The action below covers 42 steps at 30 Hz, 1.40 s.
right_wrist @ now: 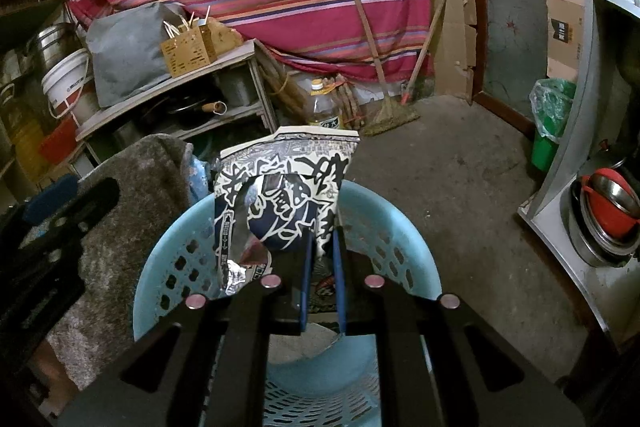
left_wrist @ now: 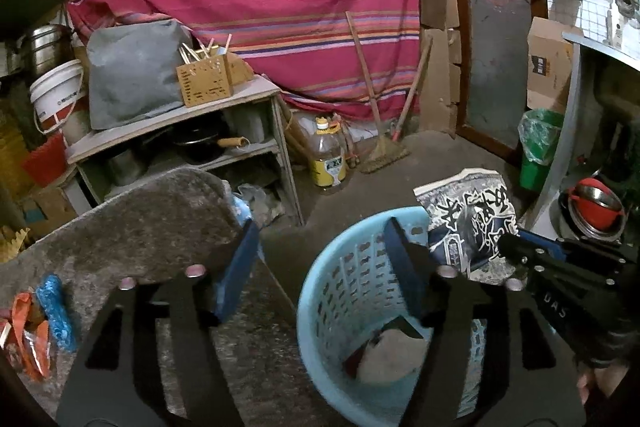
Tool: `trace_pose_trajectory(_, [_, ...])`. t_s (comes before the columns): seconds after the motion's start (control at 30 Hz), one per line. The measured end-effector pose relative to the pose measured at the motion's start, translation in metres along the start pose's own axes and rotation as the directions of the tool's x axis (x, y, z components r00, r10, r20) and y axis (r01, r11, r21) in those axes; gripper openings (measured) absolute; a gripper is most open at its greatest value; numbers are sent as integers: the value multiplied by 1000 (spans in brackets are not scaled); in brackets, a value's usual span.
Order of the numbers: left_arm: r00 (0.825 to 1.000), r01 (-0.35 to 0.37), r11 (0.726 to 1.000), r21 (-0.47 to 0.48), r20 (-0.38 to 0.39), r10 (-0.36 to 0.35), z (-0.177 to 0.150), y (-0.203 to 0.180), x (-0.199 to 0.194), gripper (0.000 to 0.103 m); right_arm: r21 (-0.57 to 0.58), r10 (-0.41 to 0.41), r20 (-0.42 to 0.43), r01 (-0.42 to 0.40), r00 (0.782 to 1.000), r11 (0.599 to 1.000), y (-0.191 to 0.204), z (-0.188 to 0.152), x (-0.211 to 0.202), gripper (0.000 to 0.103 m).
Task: Collect trash
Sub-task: 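Move both tools back over the table toward the remaining trash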
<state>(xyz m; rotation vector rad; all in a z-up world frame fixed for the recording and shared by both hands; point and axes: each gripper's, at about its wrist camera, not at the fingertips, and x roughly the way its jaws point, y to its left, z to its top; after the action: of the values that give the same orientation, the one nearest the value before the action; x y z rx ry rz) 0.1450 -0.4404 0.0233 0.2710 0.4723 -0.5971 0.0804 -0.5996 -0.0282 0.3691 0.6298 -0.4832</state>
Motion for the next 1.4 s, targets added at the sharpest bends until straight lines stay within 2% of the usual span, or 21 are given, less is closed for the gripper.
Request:
trace_pose_trajectory(0.17, [998,-46,999,-15,33,47,1,20,-16,83,5,1,-8,-1,1000,1000,1,1,3,11])
trace_pose_trajectory(0.27, [995,-84,996,-30,49,85,0,39,-27,88,-4,3,-8,-3,1000,1000,5,1,4,11])
trace_pose_trajectory(0.4, [987,-144,988,-52,62,147,-3,69,-46,92,-19,3,-13,-3,1000,1000,19,1,8,17])
trace_pose_trajectory(0.47, [983,-168,983,-68,65,173,-6,87,-56,93,-22,-5,-13,5,1000,1000,25,1,9,39])
trace_pose_trajectory(0.5, [979,-186,979,-78,68,192,-8,98,-62,94,-22,-11,-12,10,1000,1000,28,1,9,63])
trace_pose_trajectory(0.53, [976,-201,976,-85,71,208,-9,108,-68,95,-21,-15,-5,15,1000,1000,32,0,9,68])
trace_pose_trajectory(0.67, [960,-261,959,-114,75,270,-16,148,-89,97,-33,-11,4,11,1000,999,50,1,8,71])
trace_pose_trajectory(0.83, [937,-331,930,-159,62,344,-31,202,-114,98,-81,39,43,-35,998,996,96,1,-3,86])
trace_pose_trajectory(0.93, [925,-362,913,-189,47,376,-41,231,-125,98,-116,94,63,-86,994,990,130,-2,-10,87])
trace_pose_trajectory(1.0, [914,-391,898,-202,34,405,-50,249,-132,98,-147,130,72,-118,989,982,160,-7,-15,94])
trace_pose_trajectory(1.07, [902,-419,884,-208,17,431,-62,266,-137,98,-170,159,77,-144,984,975,182,-11,-19,95])
trace_pose_trajectory(1.27, [871,-484,840,-246,-48,489,-99,321,-146,98,-252,242,34,-226,970,941,256,-34,-18,95])
trace_pose_trajectory(1.4, [837,-545,807,-228,-92,539,-125,353,-148,98,-272,279,-14,-272,960,923,293,-49,-11,95])
